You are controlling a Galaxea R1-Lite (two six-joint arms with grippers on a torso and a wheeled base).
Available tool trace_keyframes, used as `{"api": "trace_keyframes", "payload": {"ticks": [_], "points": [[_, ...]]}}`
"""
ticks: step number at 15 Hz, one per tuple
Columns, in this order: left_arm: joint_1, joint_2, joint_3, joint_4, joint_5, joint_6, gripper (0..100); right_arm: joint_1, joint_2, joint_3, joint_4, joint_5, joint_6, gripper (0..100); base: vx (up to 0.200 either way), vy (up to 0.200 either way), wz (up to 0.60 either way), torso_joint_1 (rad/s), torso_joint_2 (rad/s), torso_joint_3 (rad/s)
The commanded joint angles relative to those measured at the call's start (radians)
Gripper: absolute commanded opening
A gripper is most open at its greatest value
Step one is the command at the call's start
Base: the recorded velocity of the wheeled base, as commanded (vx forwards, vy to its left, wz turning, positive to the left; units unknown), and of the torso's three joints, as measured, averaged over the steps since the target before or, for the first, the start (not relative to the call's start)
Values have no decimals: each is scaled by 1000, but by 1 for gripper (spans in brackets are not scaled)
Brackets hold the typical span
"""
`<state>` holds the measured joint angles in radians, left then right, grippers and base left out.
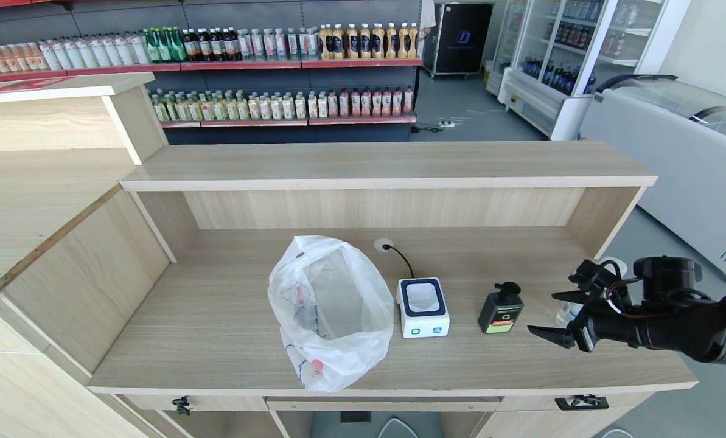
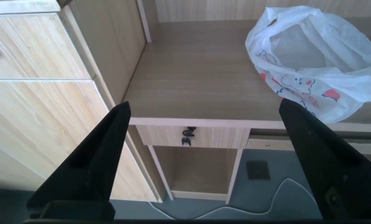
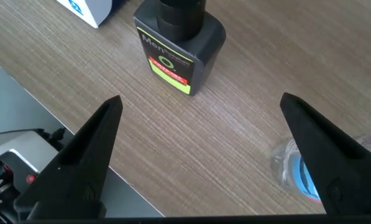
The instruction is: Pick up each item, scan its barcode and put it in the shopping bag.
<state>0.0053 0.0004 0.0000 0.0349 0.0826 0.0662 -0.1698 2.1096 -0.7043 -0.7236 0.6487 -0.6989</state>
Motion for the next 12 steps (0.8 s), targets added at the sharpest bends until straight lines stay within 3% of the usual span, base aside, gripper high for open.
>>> {"api": "trace_keyframes", "payload": {"ticks": [1,12], "points": [[1,0,0,0,0,0,100,15,40,-18,-10,0,-1,100,0,0,0,0,0,0],[1,0,0,0,0,0,100,79,141,-96,-36,19,6,100,0,0,0,0,0,0]]}}
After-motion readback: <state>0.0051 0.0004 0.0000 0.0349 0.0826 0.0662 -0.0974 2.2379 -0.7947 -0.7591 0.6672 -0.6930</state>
